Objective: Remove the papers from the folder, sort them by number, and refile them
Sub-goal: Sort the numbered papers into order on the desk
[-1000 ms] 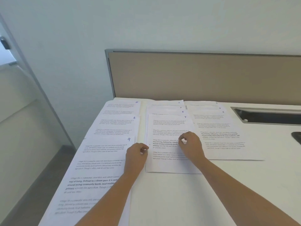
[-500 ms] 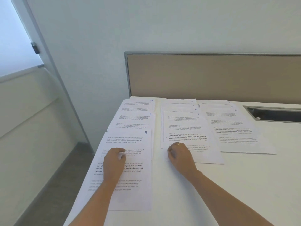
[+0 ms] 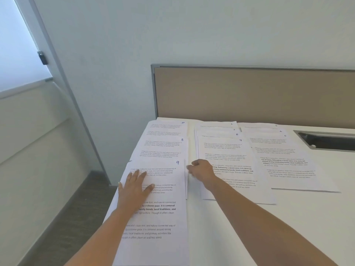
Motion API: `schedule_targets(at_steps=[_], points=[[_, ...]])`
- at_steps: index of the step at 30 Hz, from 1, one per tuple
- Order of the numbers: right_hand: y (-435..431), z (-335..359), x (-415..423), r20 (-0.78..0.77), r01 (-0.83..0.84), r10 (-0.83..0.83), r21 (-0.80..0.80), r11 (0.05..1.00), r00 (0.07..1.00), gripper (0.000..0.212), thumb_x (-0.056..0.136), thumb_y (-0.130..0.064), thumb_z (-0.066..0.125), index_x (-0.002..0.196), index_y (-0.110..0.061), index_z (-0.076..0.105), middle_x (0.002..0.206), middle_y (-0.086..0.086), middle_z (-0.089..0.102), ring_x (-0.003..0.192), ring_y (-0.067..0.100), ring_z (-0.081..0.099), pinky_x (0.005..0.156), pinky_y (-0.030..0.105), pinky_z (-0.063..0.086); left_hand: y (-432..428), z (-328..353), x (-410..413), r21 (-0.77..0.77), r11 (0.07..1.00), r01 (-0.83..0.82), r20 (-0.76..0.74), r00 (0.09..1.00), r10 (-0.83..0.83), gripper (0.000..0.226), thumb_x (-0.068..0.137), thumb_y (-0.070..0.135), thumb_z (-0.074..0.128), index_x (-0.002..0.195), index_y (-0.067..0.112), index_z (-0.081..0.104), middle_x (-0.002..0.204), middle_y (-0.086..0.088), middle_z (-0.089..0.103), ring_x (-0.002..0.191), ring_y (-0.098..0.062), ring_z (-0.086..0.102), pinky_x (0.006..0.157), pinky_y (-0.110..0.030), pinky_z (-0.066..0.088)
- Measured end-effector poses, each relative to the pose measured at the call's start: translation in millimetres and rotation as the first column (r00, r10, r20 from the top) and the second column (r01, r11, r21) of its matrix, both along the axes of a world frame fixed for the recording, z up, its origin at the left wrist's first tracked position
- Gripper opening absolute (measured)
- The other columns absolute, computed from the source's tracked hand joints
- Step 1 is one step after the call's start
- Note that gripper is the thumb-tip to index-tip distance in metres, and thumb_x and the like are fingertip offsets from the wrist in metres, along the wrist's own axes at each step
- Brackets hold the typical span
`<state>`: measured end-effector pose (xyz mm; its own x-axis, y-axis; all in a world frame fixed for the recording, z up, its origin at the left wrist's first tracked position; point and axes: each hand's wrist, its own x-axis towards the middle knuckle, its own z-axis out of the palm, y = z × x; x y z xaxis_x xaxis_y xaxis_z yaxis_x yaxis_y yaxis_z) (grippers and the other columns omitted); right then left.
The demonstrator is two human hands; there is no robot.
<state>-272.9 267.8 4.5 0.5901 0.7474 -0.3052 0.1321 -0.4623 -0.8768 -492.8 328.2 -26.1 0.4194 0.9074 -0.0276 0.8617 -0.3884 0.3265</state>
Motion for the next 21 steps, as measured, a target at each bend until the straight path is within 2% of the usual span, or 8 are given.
schedule_targets(at_steps=[1, 2, 4, 7, 10, 13, 16, 21], points=[[6, 1, -1, -0.025, 0.023, -0.023, -0.005, 1.0, 0.999, 0.012, 0.084, -0.011, 0.061, 0.089, 0.0, 0.06, 0.095, 0.027, 0.06, 0.074, 0.019, 0.047, 0.062, 0.024, 0.035, 0, -1, 1, 0.001, 1.0, 0.006, -0.019, 1.0, -0.005, 0.06, 0.096, 0.053, 0.034, 0.149, 0.029, 0.019, 0.159, 0.004, 0.007, 0.146, -0.017, 0.002, 0.115, -0.049, 0.004], [12, 3, -2, -0.048, 0.046, -0.046, -0.007, 0.999, 0.998, 0.013, 0.083, -0.008, 0.061, 0.073, -0.004, 0.055, 0.082, 0.023, 0.056, 0.071, 0.019, 0.045, 0.063, 0.024, 0.035, 0, -2, 2, 0.011, 1.0, 0.008, -0.032, 0.999, -0.007, 0.06, 0.096, 0.054, 0.032, 0.149, 0.03, 0.018, 0.159, 0.004, 0.006, 0.146, -0.017, 0.001, 0.115, -0.049, 0.003], [22, 3, -1, -0.137, 0.083, -0.084, -0.013, 0.996, 0.987, 0.025, 0.082, -0.005, 0.062, 0.064, -0.011, 0.046, 0.071, 0.012, 0.05, 0.064, 0.021, 0.048, 0.067, 0.029, 0.039, -1, -4, 3, 0.037, 0.999, 0.008, -0.037, 0.999, -0.007, 0.059, 0.097, 0.054, 0.029, 0.149, 0.029, 0.017, 0.159, 0.004, 0.005, 0.146, -0.017, 0.0, 0.116, -0.048, 0.002], [30, 1, 1, -0.248, 0.139, -0.136, -0.005, 0.99, 0.959, 0.019, 0.082, -0.004, 0.065, 0.067, -0.004, 0.052, 0.067, 0.01, 0.055, 0.057, 0.022, 0.052, 0.065, 0.03, 0.044, -3, -6, 2, 0.051, 0.999, 0.006, -0.014, 1.0, -0.005, 0.059, 0.097, 0.053, 0.029, 0.149, 0.029, 0.018, 0.159, 0.004, 0.006, 0.146, -0.017, 0.0, 0.116, -0.048, 0.001], [31, -1, 0, -0.215, 0.149, -0.14, 0.026, 0.988, 0.967, 0.02, 0.083, 0.0, 0.065, 0.066, -0.009, 0.057, 0.072, 0.011, 0.059, 0.063, 0.023, 0.057, 0.06, 0.026, 0.051, -3, -7, 1, 0.053, 0.999, 0.007, -0.032, 0.999, -0.006, 0.059, 0.097, 0.054, 0.027, 0.149, 0.029, 0.017, 0.159, 0.004, 0.006, 0.146, -0.017, 0.0, 0.116, -0.048, 0.002], [32, -4, 1, -0.138, 0.148, -0.139, 0.057, 0.987, 0.981, 0.023, 0.084, 0.001, 0.064, 0.066, -0.013, 0.058, 0.076, 0.01, 0.061, 0.073, 0.024, 0.058, 0.076, 0.035, 0.055, -2, -6, 1, 0.045, 0.999, 0.013, -0.035, 0.999, -0.011, 0.062, 0.095, 0.059, 0.022, 0.149, 0.029, 0.018, 0.159, 0.004, 0.006, 0.146, -0.017, 0.001, 0.116, -0.049, 0.002], [28, 0, 8, -0.028, 0.162, -0.161, 0.054, 0.985, 0.987, 0.007, 0.087, -0.002, 0.06, 0.088, -0.006, 0.066, 0.08, 0.009, 0.06, 0.077, 0.024, 0.057, 0.085, 0.04, 0.054, -3, -5, 1, 0.026, 0.999, 0.02, -0.014, 1.0, -0.02, 0.059, 0.096, 0.054, 0.03, 0.149, 0.029, 0.019, 0.159, 0.004, 0.007, 0.146, -0.017, 0.001, 0.116, -0.049, 0.001], [7, 13, 30, 0.159, 0.227, -0.239, 0.089, 0.97, 0.958, 0.018, 0.093, -0.009, 0.051, 0.106, -0.004, 0.063, 0.101, 0.01, 0.061, 0.081, 0.024, 0.053, 0.075, 0.033, 0.049, -4, -1, 3, 0.001, 1.0, 0.016, -0.042, 0.999, -0.016, 0.059, 0.097, 0.053, 0.029, 0.149, 0.03, 0.017, 0.159, 0.005, 0.005, 0.146, -0.016, 0.0, 0.115, -0.05, 0.003]])
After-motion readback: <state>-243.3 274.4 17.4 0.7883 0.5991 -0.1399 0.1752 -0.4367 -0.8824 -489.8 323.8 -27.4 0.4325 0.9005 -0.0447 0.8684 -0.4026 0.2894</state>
